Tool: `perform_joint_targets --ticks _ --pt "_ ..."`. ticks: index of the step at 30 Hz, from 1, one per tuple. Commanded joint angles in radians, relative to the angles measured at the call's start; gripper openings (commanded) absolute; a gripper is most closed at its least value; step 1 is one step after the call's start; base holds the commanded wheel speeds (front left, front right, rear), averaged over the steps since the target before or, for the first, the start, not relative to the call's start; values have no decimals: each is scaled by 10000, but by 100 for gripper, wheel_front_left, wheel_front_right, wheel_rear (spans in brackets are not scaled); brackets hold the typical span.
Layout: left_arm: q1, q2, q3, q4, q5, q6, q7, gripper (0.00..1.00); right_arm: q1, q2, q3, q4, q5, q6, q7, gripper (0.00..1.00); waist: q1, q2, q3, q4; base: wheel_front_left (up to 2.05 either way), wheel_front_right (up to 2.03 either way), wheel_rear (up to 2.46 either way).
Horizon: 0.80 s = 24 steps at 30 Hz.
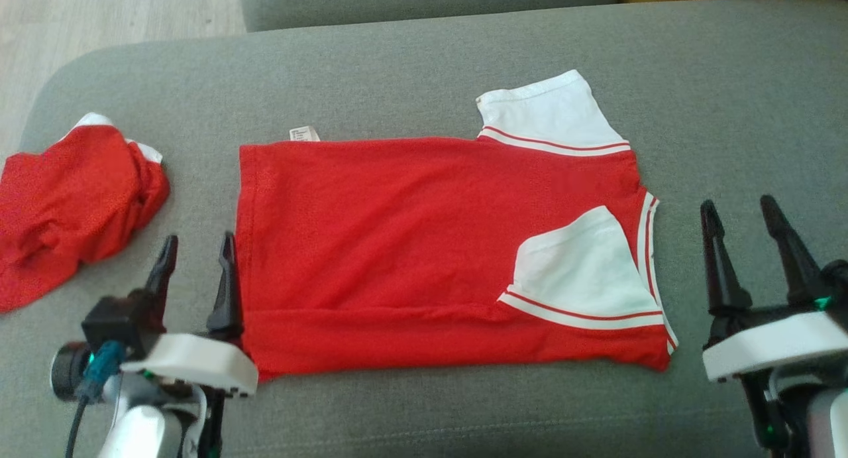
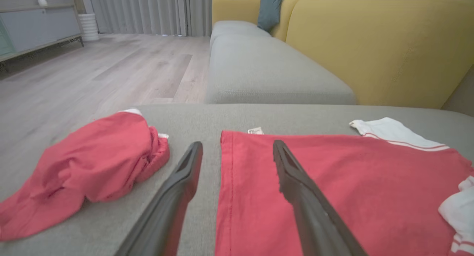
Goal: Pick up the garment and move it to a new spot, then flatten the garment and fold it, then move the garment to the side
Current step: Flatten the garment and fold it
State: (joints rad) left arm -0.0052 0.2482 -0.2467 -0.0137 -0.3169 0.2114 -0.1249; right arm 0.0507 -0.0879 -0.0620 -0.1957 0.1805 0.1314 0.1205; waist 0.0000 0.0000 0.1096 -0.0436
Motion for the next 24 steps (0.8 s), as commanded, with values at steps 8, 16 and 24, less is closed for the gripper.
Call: perform_joint_targets --ticks 8,16,24 --pt "-813 202 313 -607 226 147 -158 100 -524 13 193 -392 -30 -7 -89 100 0 0 31 -35 0 0 0" --pt "-1580 158 176 -201 73 -127 -125 100 -573 118 182 -313 69 -7 -24 100 0 0 522 -90 0 0 0" --pt "-4134 23 82 2027 -414 -994 193 100 -1029 148 476 -213 136 -7 -32 100 0 0 1505 -385 0 0 0"
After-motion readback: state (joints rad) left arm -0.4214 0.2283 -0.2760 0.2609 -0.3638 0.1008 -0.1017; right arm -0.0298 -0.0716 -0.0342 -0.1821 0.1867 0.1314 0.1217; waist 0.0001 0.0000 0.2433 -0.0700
